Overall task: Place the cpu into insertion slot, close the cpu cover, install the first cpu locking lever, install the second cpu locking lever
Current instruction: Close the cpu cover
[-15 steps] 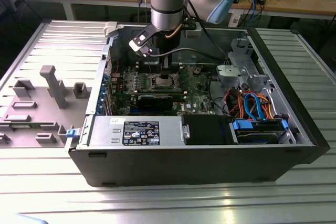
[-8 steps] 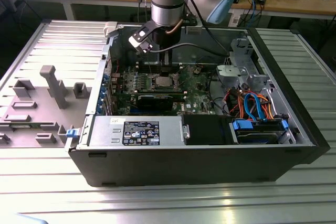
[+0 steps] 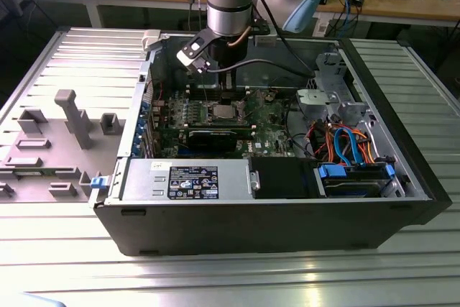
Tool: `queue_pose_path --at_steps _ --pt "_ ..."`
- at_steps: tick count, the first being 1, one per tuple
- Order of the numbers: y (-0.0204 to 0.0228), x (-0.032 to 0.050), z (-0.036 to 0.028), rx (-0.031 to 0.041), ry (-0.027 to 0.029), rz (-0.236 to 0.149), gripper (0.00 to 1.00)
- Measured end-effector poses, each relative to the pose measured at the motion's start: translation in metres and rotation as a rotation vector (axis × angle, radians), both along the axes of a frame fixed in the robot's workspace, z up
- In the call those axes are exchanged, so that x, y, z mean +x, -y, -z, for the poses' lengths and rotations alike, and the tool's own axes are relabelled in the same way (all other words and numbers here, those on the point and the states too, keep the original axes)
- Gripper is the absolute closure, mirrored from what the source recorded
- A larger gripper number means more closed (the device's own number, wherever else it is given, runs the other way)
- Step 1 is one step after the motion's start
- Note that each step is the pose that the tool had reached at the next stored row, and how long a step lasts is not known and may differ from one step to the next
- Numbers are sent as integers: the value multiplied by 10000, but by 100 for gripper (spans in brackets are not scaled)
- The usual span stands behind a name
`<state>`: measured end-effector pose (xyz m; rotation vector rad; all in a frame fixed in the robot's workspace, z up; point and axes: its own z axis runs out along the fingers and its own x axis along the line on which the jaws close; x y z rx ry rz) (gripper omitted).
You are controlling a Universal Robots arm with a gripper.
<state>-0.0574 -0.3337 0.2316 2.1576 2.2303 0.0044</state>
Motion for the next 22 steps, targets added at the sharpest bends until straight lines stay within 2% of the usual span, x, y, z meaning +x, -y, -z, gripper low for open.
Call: queue_pose_path --at_steps 10,11,12,15,16,17,22 --pt "0 0 -13 -2 -2 -1 89" --pt "0 0 -35 -1 0 -1 89" --pt "0 0 -89 0 0 -1 89" --pt "0 3 -103 -1 -13 -1 89" --pt "0 7 -103 5 -50 -4 89" --pt "0 10 -104 5 -142 -1 89" --pt "-1 11 -116 10 -150 -1 89"
